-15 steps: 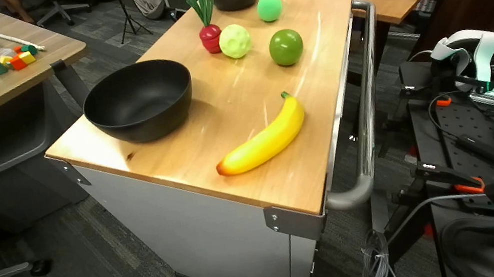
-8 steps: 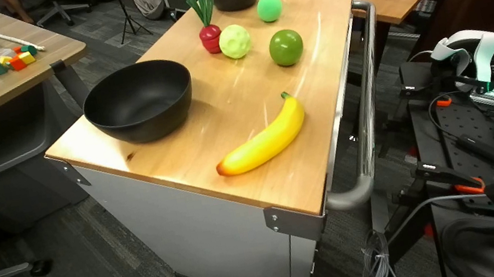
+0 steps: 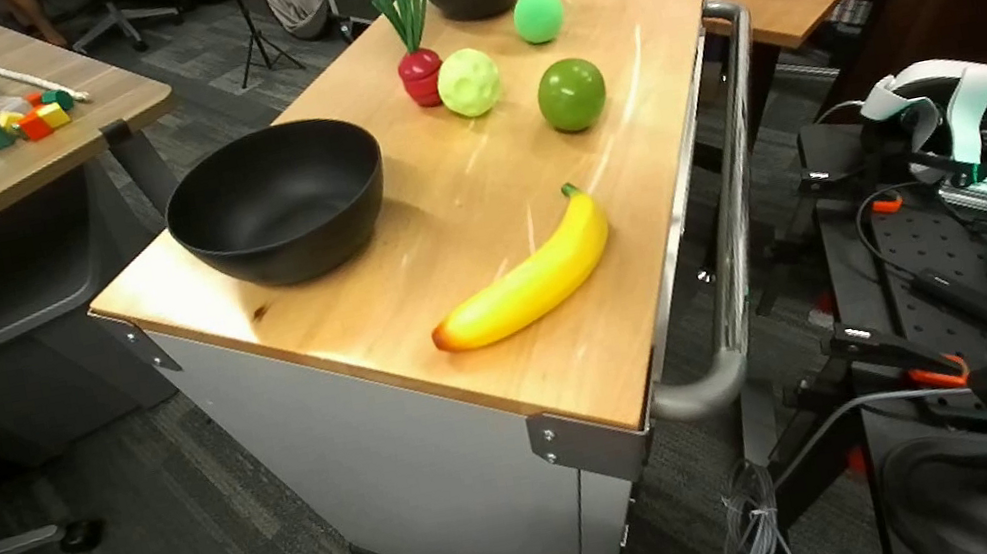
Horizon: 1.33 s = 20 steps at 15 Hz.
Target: Take the fruits and vegetables out of the bowls and put them on the table
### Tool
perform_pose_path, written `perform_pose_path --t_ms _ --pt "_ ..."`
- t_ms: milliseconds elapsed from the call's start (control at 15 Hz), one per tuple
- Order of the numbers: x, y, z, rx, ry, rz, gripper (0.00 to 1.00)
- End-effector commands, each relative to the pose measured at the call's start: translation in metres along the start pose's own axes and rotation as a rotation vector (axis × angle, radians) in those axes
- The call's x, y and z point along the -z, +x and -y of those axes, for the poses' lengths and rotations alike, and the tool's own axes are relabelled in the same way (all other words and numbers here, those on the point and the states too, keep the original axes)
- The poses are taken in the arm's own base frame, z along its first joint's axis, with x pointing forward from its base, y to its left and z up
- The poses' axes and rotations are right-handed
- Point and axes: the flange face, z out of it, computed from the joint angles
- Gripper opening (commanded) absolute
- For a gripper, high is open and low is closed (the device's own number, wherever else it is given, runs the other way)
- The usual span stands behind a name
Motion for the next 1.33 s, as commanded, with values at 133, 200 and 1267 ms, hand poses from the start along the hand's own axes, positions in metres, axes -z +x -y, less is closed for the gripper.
perform_pose_path --t_ms 133,200,1267 --pt "0.001 0.007 0.002 -0.038 -0.028 0.007 0.38" --pt "0.002 0.007 0.003 -0.041 -0.029 0.009 0.41" --pt "0.059 -0.090 -0.032 0.722 -0.053 0.051 0.31"
